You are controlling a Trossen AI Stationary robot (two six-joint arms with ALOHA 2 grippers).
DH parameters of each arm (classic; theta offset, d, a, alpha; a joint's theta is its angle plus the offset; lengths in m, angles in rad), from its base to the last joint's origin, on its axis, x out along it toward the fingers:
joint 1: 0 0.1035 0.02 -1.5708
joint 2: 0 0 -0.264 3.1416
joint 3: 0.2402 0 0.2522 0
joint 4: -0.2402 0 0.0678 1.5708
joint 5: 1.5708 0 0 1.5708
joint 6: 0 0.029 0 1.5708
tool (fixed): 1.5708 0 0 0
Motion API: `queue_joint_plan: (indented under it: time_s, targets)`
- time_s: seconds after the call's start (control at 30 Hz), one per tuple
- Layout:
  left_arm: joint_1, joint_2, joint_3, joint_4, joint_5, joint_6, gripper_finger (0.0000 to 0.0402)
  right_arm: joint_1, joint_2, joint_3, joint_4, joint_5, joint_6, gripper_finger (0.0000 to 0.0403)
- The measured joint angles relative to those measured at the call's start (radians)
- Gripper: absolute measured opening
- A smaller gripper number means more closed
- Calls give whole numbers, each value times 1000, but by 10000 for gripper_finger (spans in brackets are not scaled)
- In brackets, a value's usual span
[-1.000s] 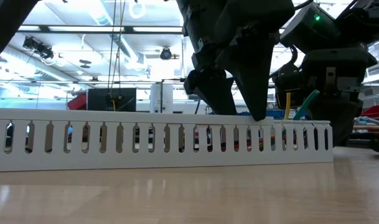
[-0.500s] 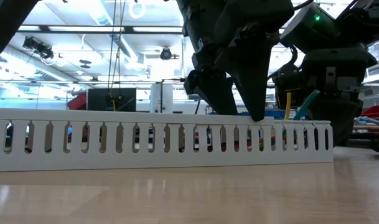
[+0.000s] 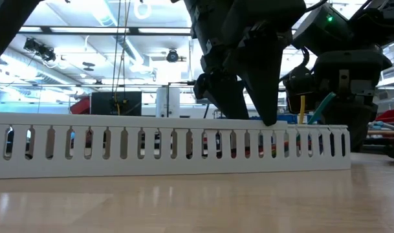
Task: Ziptie cables
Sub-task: Close the white cable duct
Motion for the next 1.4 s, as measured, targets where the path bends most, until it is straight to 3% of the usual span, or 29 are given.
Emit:
queue_joint_plan:
  time_s: [0.23,0.63,1.4]
  targets:
    - [1,2,0,10,10,6,249,0,0,0,0,0,0,0]
    - [0,5,0,26,20,23,309,0,0,0,0,1,0,0]
    - [0,5,-27,48,-2,-12,284,0,0,0,1,7,-6,0]
